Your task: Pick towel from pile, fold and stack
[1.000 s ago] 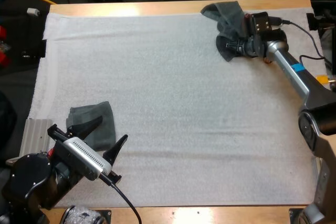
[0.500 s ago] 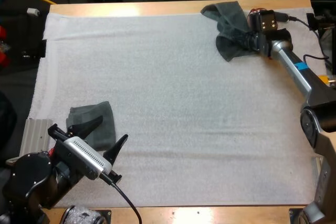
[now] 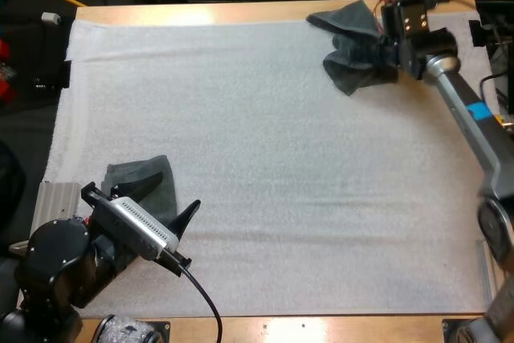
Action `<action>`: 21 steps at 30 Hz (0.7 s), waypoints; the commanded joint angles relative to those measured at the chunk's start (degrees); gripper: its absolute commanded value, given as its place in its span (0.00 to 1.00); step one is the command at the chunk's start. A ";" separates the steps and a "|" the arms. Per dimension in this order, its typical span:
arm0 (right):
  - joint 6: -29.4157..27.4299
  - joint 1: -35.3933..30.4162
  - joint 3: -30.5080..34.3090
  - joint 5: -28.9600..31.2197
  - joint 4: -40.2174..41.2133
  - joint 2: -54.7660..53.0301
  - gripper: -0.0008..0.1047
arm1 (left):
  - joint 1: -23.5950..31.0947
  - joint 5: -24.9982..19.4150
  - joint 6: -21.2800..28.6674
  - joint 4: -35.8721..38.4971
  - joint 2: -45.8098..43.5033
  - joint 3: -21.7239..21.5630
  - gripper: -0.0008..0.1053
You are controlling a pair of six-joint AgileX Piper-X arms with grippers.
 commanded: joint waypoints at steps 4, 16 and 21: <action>-1.26 0.66 -0.70 -1.90 2.03 -8.34 0.01 | -0.21 0.39 -0.50 -0.64 -0.08 -2.75 0.57; -1.86 3.74 -0.70 -4.31 11.31 -26.48 0.01 | -0.21 0.39 -0.50 -0.64 -0.32 -8.38 0.57; -1.89 6.82 -0.70 -4.84 17.59 -32.75 0.01 | -0.21 0.39 -0.50 -0.64 -0.32 -8.57 0.57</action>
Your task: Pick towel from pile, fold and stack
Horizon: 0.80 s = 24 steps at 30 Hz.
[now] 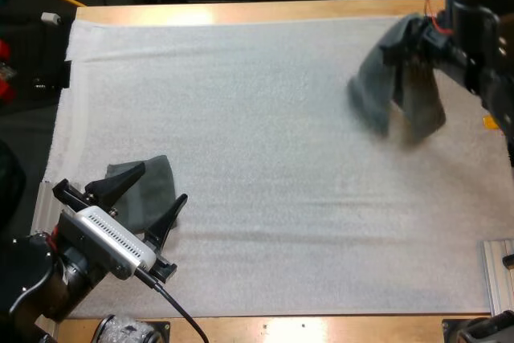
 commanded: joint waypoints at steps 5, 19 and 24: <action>1.23 7.05 -0.62 -1.01 6.61 -7.10 0.01 | -0.21 0.39 -0.50 -0.64 -0.20 -0.30 0.57; 20.26 31.88 -1.27 -0.58 19.92 -15.54 0.01 | -0.21 0.39 -0.50 -0.64 -0.20 -0.30 0.57; 21.41 33.51 0.53 0.97 20.60 -12.27 0.01 | -0.21 0.39 -0.50 -0.64 -0.20 -0.30 0.57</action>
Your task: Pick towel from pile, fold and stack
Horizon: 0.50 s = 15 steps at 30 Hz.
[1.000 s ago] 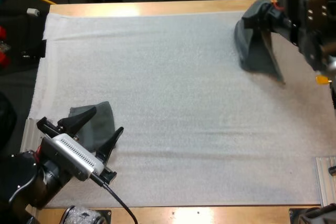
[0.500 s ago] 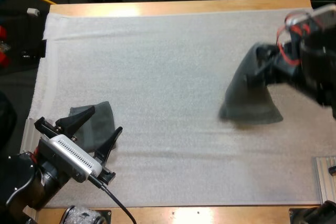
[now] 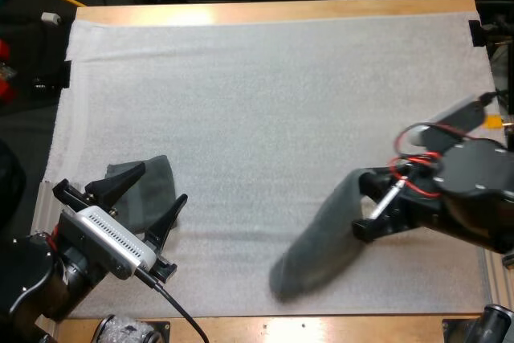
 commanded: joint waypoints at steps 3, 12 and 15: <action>-2.85 0.08 2.92 3.87 -3.51 3.90 0.01 | -0.21 0.39 -0.50 -0.64 -0.20 -0.30 0.57; -8.17 -5.41 5.73 7.26 -17.97 19.95 0.01 | -0.21 0.39 -0.50 -0.64 -0.20 -0.30 0.57; -8.17 -8.67 5.73 7.11 -23.30 24.23 0.01 | -0.21 0.39 -0.50 -0.64 -0.20 -0.30 0.57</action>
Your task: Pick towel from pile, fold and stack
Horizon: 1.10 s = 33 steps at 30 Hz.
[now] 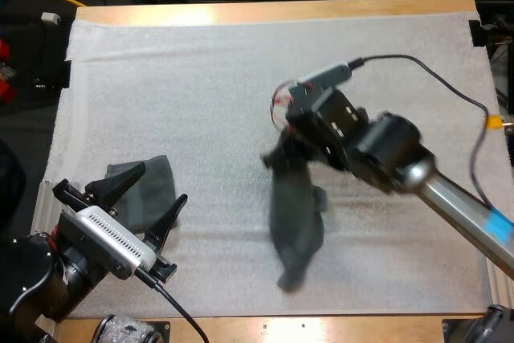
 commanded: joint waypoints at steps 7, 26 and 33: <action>-3.29 -5.93 -0.45 0.32 -13.41 1.45 0.01 | -0.21 0.39 -0.50 -0.64 -0.20 -0.30 0.57; -8.13 -11.45 -2.07 0.75 -0.53 1.18 0.59 | -0.21 0.39 -0.50 -0.64 -0.20 -0.30 0.57; -7.71 -11.45 1.32 -6.80 3.23 1.18 0.41 | -0.21 0.39 -0.50 -0.39 -0.20 -0.30 0.57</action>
